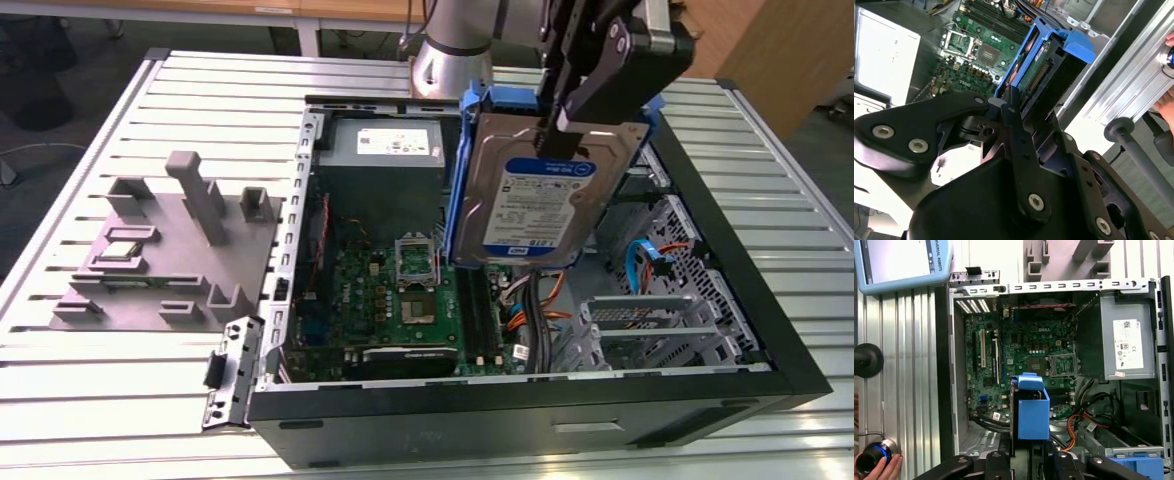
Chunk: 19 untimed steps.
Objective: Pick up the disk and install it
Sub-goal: 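Pick up the disk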
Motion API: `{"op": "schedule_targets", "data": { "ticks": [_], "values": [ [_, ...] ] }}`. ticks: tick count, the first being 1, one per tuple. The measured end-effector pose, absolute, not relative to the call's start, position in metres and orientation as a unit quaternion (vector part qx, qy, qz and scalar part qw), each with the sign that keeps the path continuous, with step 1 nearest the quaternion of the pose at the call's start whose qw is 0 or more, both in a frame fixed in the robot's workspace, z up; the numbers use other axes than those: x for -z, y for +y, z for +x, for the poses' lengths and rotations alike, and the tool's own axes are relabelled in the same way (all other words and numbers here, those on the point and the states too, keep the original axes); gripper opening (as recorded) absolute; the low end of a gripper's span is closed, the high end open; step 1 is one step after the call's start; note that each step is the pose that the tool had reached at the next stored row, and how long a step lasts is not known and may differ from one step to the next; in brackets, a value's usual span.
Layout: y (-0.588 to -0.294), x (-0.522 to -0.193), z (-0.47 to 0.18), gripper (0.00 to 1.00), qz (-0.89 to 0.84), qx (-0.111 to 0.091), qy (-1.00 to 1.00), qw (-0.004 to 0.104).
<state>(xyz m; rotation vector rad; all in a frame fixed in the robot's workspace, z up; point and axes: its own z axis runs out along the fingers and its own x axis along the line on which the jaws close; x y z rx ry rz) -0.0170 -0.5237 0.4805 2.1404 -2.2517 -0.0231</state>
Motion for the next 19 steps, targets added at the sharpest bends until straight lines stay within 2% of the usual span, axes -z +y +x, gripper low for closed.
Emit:
{"op": "schedule_targets", "data": {
  "ticks": [19],
  "values": [
    [-0.558, -0.48, -0.015, 0.35, 0.689, 0.007, -0.725, 0.018]
  ]
}}
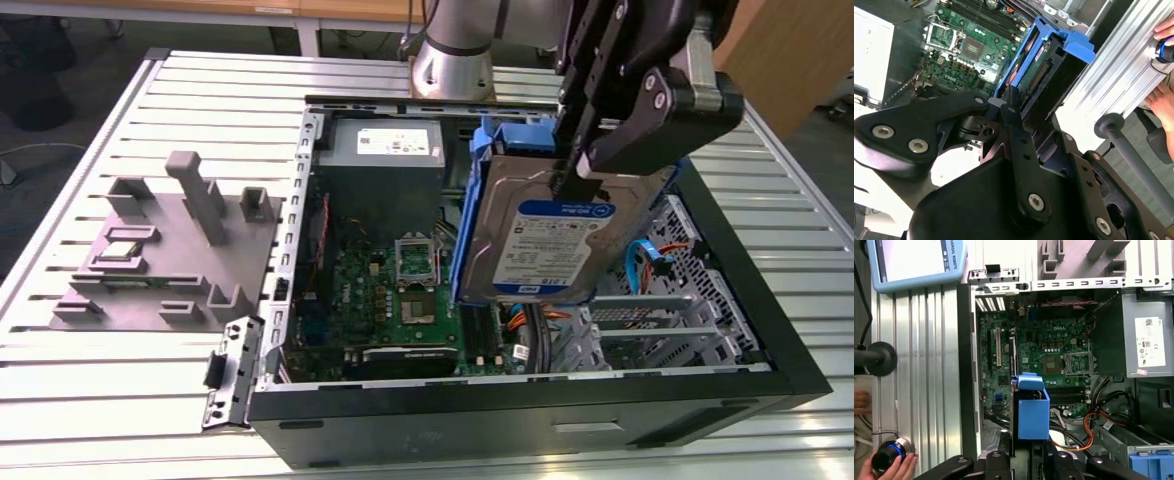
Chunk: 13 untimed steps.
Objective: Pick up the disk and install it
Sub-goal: 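Pick up the disk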
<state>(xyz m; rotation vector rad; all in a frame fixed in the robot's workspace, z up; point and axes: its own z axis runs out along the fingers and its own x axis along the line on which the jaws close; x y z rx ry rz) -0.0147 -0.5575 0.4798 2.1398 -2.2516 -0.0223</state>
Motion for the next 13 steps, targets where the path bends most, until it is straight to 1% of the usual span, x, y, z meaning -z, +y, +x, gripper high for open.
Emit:
{"op": "schedule_targets", "data": {
  "ticks": [13],
  "values": [
    [-0.562, -0.479, 0.006, 0.35, 0.689, 0.005, -0.725, 0.02]
  ]
}}
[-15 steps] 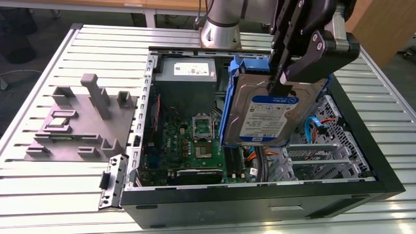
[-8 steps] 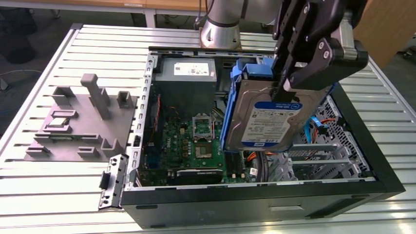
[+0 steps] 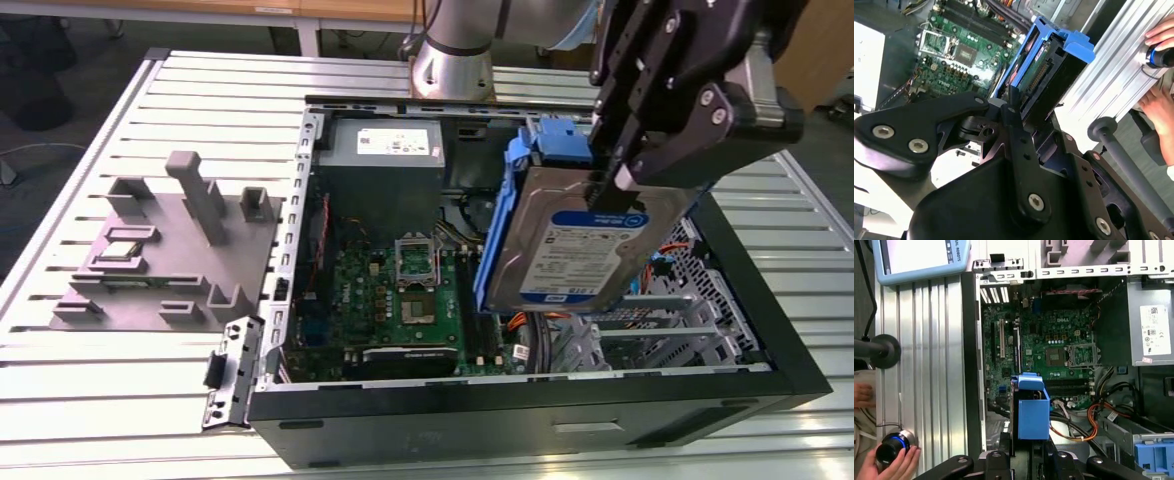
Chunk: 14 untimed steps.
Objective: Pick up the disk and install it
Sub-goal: 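Pick up the disk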
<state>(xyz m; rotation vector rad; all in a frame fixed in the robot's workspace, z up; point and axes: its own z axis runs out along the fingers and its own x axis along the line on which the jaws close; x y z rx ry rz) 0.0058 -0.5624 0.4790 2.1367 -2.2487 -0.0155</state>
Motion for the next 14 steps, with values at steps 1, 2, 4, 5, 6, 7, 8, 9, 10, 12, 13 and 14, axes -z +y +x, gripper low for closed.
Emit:
{"op": "schedule_targets", "data": {
  "ticks": [1, 2, 4, 5, 6, 7, 8, 9, 10, 12, 13, 14],
  "values": [
    [-0.562, -0.479, 0.009, 0.35, 0.689, 0.005, -0.725, 0.02],
    [-0.562, -0.479, 0.011, 0.35, 0.689, 0.004, -0.725, 0.02],
    [-0.562, -0.479, 0.017, 0.35, 0.689, 0.004, -0.725, 0.021],
    [-0.562, -0.479, 0.019, 0.35, 0.689, 0.004, -0.725, 0.021],
    [-0.562, -0.478, 0.021, 0.35, 0.689, 0.004, -0.725, 0.021],
    [-0.562, -0.478, 0.023, 0.35, 0.689, 0.004, -0.725, 0.021],
    [-0.562, -0.478, 0.025, 0.35, 0.689, 0.004, -0.725, 0.021],
    [-0.562, -0.478, 0.026, 0.35, 0.689, 0.004, -0.725, 0.021],
    [-0.562, -0.478, 0.027, 0.35, 0.689, 0.004, -0.725, 0.021],
    [-0.562, -0.478, 0.027, 0.35, 0.689, 0.004, -0.725, 0.021],
    [-0.562, -0.478, 0.027, 0.35, 0.689, 0.004, -0.725, 0.021],
    [-0.562, -0.478, 0.027, 0.35, 0.689, 0.004, -0.725, 0.021]
  ]
}}
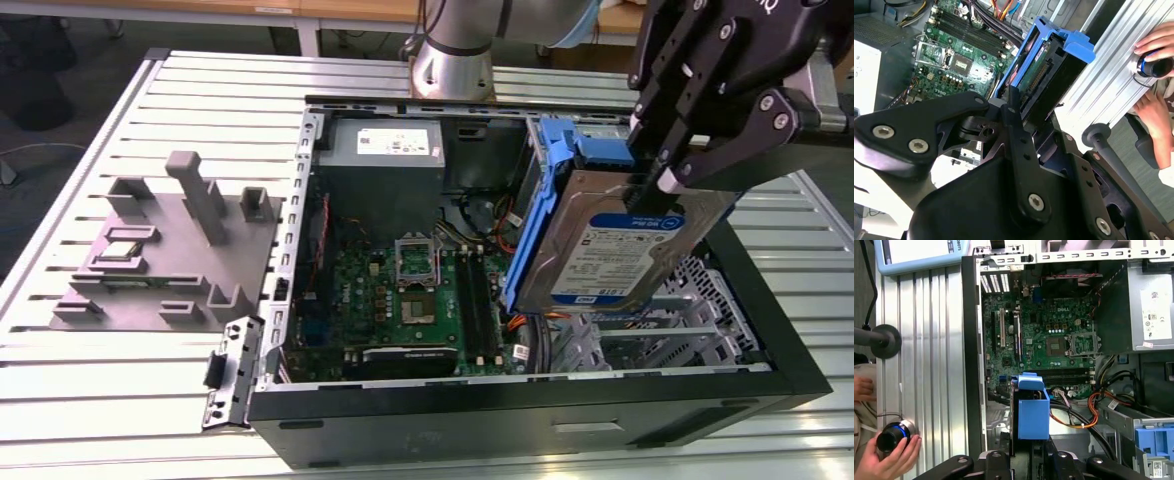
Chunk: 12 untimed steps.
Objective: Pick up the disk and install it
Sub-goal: 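Pick up the disk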
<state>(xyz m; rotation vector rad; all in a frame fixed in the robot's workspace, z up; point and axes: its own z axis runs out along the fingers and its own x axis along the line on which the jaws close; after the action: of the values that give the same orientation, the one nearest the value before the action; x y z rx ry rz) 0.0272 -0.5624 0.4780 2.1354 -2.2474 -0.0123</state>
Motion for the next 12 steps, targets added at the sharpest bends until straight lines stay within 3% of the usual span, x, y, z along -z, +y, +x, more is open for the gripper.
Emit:
{"op": "schedule_targets", "data": {
  "ticks": [12],
  "values": [
    [-0.5624, -0.4779, 0.0313, 0.35, 0.689, 0.004, -0.725, 0.021]
  ]
}}
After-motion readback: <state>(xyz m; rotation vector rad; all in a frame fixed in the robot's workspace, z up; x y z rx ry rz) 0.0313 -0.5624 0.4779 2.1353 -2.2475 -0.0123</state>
